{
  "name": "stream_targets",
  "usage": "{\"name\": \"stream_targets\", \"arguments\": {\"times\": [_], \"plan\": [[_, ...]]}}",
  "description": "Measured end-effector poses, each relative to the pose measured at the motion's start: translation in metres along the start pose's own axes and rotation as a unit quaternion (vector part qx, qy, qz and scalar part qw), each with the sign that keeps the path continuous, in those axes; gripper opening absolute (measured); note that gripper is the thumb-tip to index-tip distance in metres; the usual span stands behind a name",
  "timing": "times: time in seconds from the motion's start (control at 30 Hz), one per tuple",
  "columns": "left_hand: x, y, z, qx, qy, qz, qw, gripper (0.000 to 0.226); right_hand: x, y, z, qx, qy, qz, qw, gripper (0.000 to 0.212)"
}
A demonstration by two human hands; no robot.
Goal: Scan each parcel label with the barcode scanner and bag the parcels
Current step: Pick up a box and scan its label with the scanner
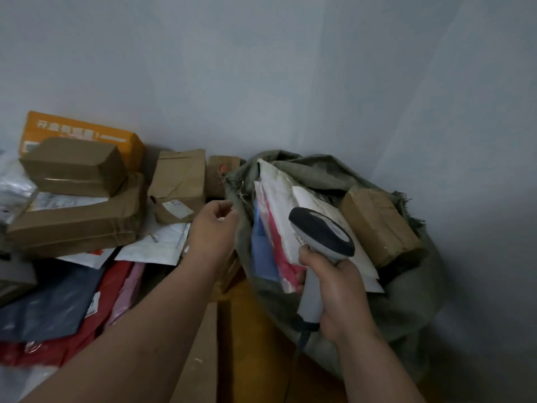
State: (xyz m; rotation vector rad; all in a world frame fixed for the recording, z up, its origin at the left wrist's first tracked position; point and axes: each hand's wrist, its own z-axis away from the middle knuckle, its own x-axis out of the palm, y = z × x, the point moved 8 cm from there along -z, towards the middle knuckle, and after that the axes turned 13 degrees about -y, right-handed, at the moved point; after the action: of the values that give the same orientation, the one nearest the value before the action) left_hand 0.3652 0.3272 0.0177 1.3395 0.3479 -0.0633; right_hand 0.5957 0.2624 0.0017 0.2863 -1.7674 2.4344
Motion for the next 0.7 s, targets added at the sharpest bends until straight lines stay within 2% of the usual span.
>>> {"name": "stream_targets", "arguments": {"times": [0.07, 0.27, 0.43, 0.53, 0.67, 0.7], "plan": [[-0.035, -0.021, 0.010, -0.015, 0.035, 0.002, 0.999, 0.015, 0.024, 0.004, 0.000, 0.005, -0.030, 0.019, 0.999, 0.006], [-0.133, -0.086, 0.048, -0.067, 0.097, 0.010, 0.993, 0.029, 0.117, 0.036, 0.020, 0.032, -0.094, 0.096, 0.990, 0.019], [-0.207, -0.121, 0.078, -0.075, 0.133, 0.030, 0.988, 0.016, 0.190, 0.066, 0.039, 0.062, -0.108, 0.123, 0.985, 0.017], [-0.249, -0.136, 0.090, -0.078, 0.140, 0.013, 0.987, 0.023, 0.230, 0.079, 0.051, 0.065, -0.122, 0.136, 0.981, 0.006], [-0.293, -0.151, 0.105, -0.076, 0.154, 0.027, 0.985, 0.023, 0.275, 0.092, 0.066, 0.062, -0.151, 0.191, 0.968, 0.021], [-0.303, -0.153, 0.109, -0.070, 0.165, 0.034, 0.983, 0.018, 0.283, 0.094, 0.068, 0.065, -0.155, 0.190, 0.967, 0.018]]}}
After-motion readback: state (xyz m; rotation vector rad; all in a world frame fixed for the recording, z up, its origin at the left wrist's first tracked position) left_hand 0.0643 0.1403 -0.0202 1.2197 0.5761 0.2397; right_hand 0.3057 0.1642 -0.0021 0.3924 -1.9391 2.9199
